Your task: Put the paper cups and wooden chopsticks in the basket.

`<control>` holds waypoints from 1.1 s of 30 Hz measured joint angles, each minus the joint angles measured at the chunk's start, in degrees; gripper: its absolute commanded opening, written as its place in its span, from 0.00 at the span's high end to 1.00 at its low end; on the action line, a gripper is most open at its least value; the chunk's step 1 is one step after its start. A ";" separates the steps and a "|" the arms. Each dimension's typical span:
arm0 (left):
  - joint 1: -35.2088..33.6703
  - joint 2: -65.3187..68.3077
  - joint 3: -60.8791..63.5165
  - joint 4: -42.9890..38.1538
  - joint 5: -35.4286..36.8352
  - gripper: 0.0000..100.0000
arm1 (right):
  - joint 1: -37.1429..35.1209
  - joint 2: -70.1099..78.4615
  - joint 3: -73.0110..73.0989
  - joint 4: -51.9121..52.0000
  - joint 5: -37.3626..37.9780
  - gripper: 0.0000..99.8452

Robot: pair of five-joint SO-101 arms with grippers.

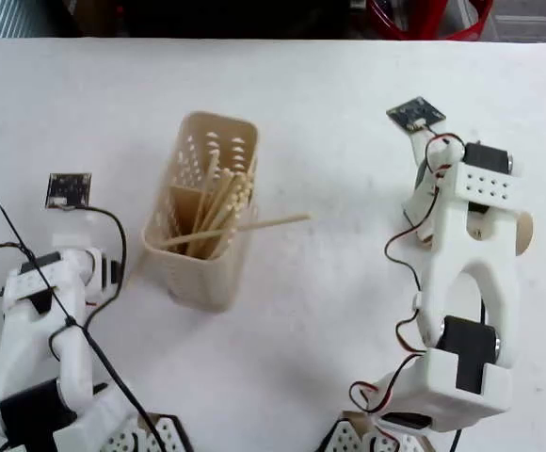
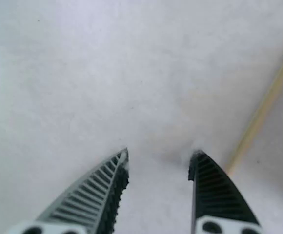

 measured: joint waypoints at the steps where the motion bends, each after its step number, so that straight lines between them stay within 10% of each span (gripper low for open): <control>1: 0.00 0.00 0.00 0.00 0.00 0.79 | 0.09 0.00 0.53 -0.44 0.18 0.60; 8: 0.00 0.00 0.00 0.00 0.00 0.79 | 4.31 0.00 5.45 -6.33 0.18 0.63; 20: 0.00 0.00 0.00 0.00 0.00 0.79 | 11.78 1.32 10.81 -19.69 2.73 0.99; 33: 0.00 0.00 0.00 0.00 0.00 0.79 | 12.04 -8.09 11.96 -14.95 0.35 0.98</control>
